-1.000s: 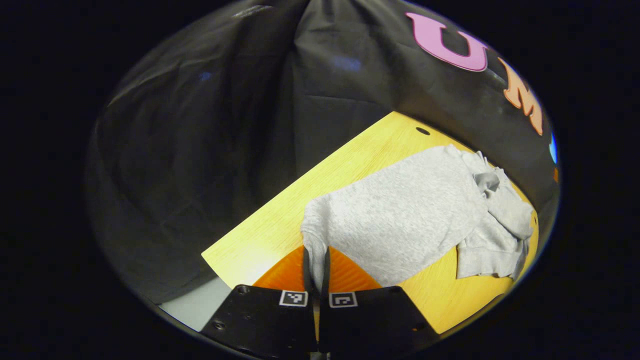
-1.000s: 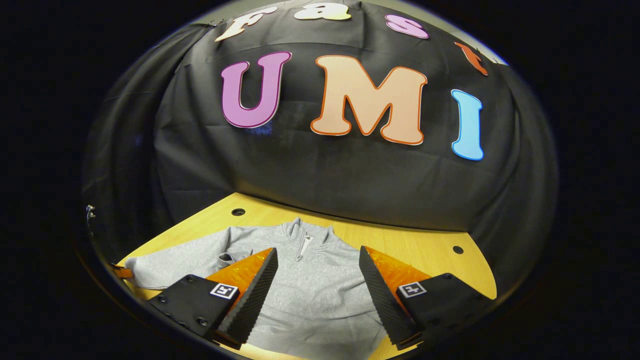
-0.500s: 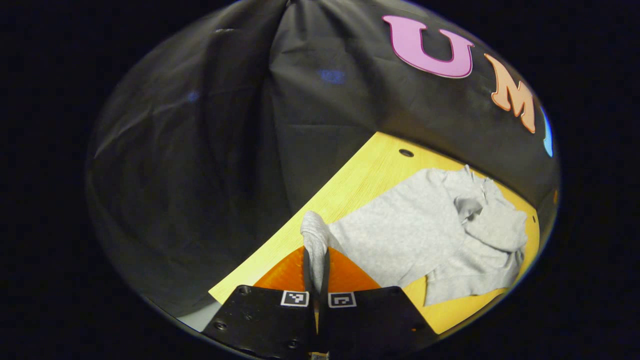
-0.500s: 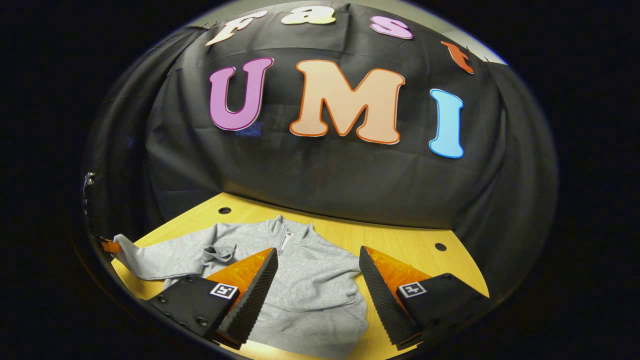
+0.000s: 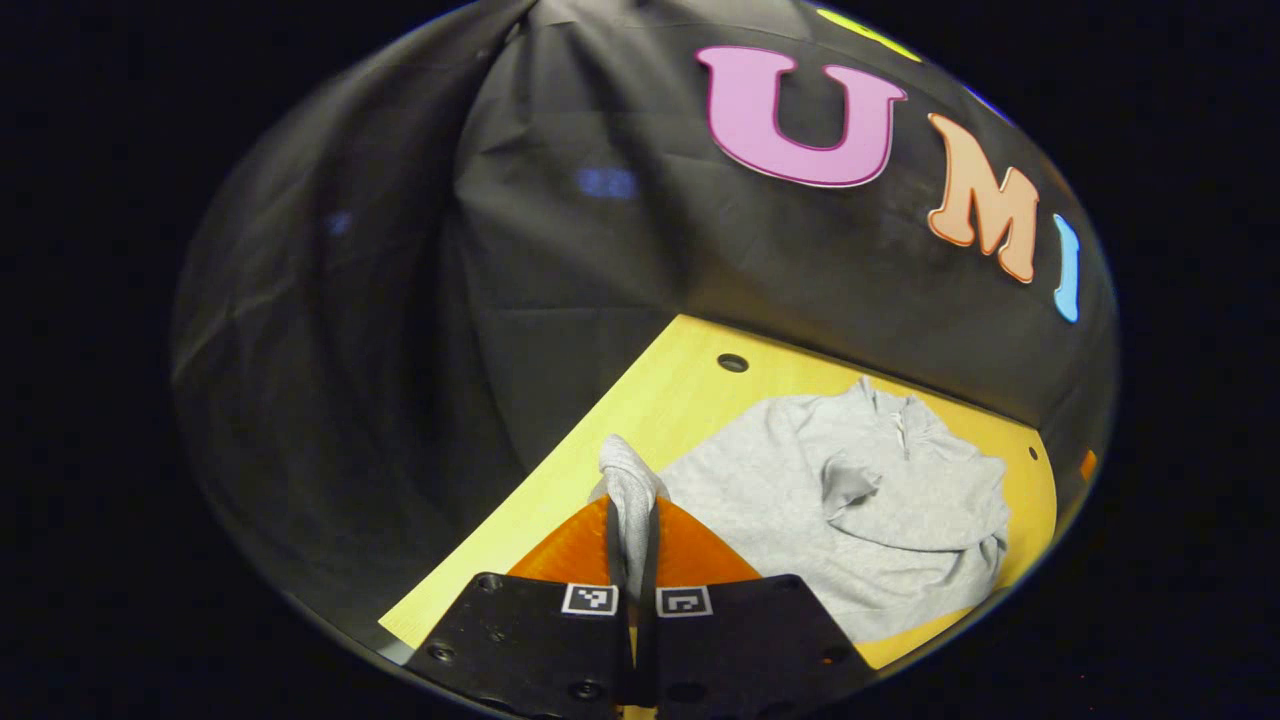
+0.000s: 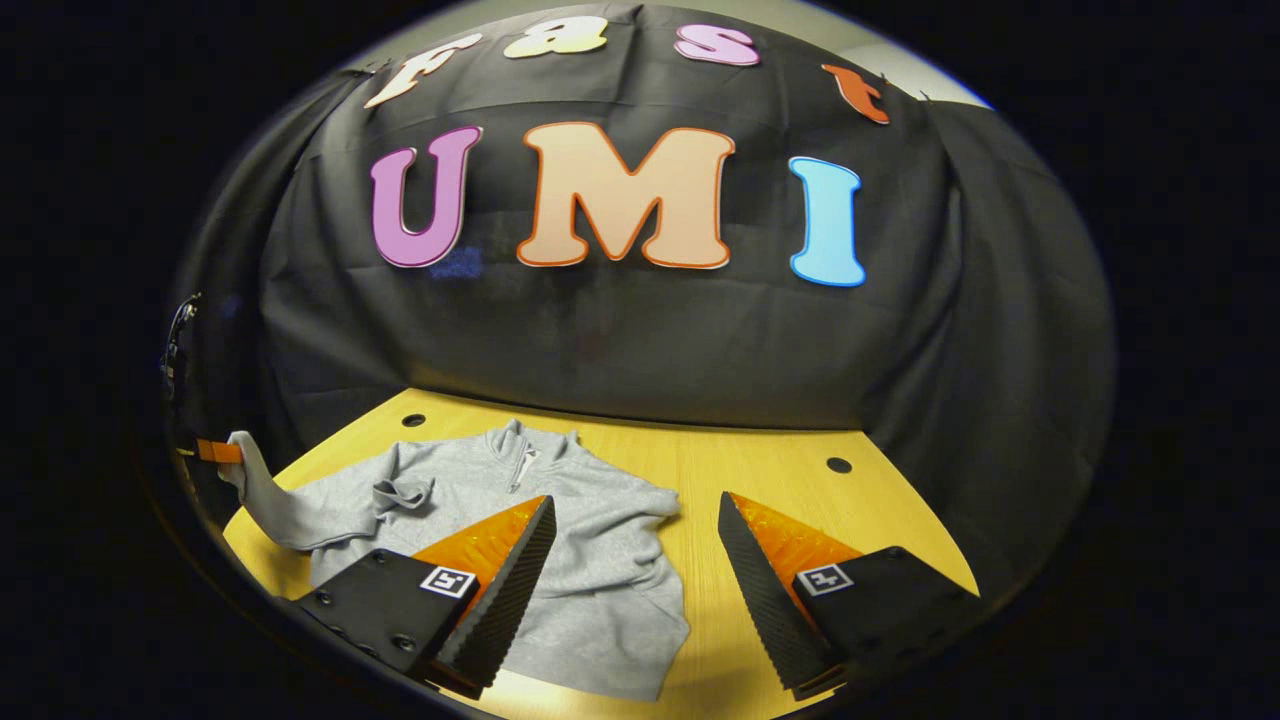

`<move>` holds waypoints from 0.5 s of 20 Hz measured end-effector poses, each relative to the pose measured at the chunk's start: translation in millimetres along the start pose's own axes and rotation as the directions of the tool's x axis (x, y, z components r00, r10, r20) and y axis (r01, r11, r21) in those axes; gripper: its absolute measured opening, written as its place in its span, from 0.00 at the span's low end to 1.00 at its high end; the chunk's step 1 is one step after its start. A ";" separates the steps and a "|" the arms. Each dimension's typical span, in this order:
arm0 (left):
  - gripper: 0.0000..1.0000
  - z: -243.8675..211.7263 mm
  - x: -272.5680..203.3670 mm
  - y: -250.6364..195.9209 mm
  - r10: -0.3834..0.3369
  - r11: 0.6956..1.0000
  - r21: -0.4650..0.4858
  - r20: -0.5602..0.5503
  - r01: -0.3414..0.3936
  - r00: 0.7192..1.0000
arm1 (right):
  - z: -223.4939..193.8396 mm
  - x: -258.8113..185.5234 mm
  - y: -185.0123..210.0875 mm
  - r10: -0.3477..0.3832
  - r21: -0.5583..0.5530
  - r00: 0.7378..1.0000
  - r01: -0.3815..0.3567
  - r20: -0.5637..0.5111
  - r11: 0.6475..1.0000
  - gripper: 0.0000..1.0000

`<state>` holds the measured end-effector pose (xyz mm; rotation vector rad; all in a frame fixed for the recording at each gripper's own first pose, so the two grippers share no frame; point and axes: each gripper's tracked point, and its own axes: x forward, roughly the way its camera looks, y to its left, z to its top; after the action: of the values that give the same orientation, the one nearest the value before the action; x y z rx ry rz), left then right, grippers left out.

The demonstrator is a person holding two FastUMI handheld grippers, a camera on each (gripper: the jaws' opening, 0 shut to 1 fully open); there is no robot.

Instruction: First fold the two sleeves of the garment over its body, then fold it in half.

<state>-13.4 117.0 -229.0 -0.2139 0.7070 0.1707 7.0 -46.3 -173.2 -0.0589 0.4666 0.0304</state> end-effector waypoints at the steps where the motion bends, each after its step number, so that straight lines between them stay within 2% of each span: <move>1: 0.00 7.1 1.8 -9.6 -0.015 1.000 0.005 0.009 0.015 1.000 | -2.2 -1.8 -6.3 -0.007 0.005 1.000 0.007 -0.002 1.000 1.00; 10: 0.00 57.3 13.7 -108.9 -0.158 0.983 0.109 0.072 0.149 0.985 | -10.7 -23.1 -53.8 -0.069 0.042 0.998 0.069 -0.001 0.997 1.00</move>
<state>57.3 27.5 -180.7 -0.1608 0.6146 -0.0048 -16.1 -101.0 -169.7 -0.0334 0.4647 -0.0476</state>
